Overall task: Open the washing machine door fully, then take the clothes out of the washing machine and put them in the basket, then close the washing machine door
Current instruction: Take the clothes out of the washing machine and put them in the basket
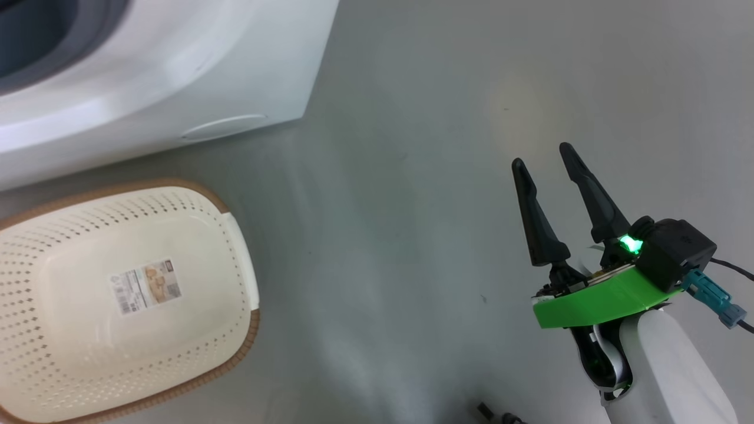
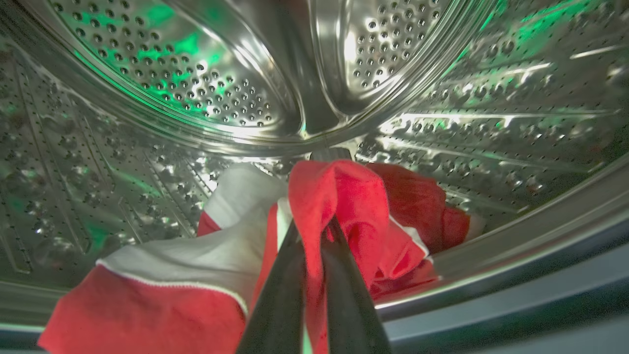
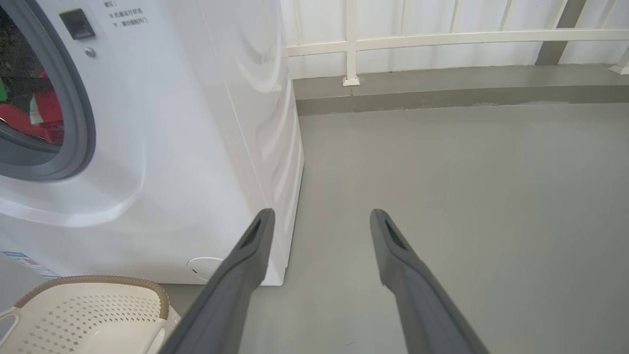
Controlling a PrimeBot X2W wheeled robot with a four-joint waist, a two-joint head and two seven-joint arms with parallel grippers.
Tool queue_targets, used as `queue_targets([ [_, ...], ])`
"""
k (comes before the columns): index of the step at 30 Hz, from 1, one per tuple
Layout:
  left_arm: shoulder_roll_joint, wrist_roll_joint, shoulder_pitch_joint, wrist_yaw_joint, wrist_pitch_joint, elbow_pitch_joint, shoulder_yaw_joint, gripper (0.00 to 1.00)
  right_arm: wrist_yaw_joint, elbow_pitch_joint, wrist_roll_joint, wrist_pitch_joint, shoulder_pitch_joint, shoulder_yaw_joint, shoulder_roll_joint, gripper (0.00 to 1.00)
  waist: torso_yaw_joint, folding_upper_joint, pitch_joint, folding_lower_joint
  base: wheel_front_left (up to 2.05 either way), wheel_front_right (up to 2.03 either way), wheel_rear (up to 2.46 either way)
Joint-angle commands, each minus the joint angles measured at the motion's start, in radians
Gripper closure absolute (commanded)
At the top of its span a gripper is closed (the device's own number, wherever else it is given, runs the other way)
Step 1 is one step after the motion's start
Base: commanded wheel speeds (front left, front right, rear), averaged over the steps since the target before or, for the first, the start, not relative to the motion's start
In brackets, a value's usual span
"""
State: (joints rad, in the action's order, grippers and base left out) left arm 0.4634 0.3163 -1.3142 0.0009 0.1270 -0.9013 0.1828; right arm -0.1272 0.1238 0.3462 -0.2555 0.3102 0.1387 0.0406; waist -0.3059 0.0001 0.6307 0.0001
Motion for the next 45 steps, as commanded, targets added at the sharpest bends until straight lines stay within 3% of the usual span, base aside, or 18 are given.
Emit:
queue_targets([
  [1, 0.037, 0.015, 0.032, 0.008, -0.029, 0.047, -0.027, 1.00, -0.003, -0.019, -0.016, -0.006, -0.026, 0.011, 0.010, 0.00, 0.019, -0.0001, -0.032, -0.0001, 0.00, 0.00, 0.00],
  [10, 0.005, 0.050, 0.162, 0.018, -0.124, 0.151, -0.043, 1.00, -0.003, -0.018, -0.051, -0.006, -0.058, 0.007, 0.010, 0.00, 0.059, -0.0001, -0.107, -0.0001, 0.00, 0.00, 0.00],
  [20, -0.039, 0.079, 0.354, 0.055, -0.200, 0.372, -0.050, 1.00, -0.003, -0.002, -0.080, -0.006, -0.097, 0.025, 0.010, 0.00, 0.113, -0.0001, -0.210, -0.0001, 0.00, 0.00, 0.00],
  [45, -0.052, 0.039, 0.780, 0.235, -0.280, 1.004, -0.080, 1.00, -0.003, -0.005, -0.121, 0.054, -0.232, -0.011, 0.010, 0.00, 0.153, -0.0001, -0.449, -0.0001, 0.00, 0.00, 0.00],
])
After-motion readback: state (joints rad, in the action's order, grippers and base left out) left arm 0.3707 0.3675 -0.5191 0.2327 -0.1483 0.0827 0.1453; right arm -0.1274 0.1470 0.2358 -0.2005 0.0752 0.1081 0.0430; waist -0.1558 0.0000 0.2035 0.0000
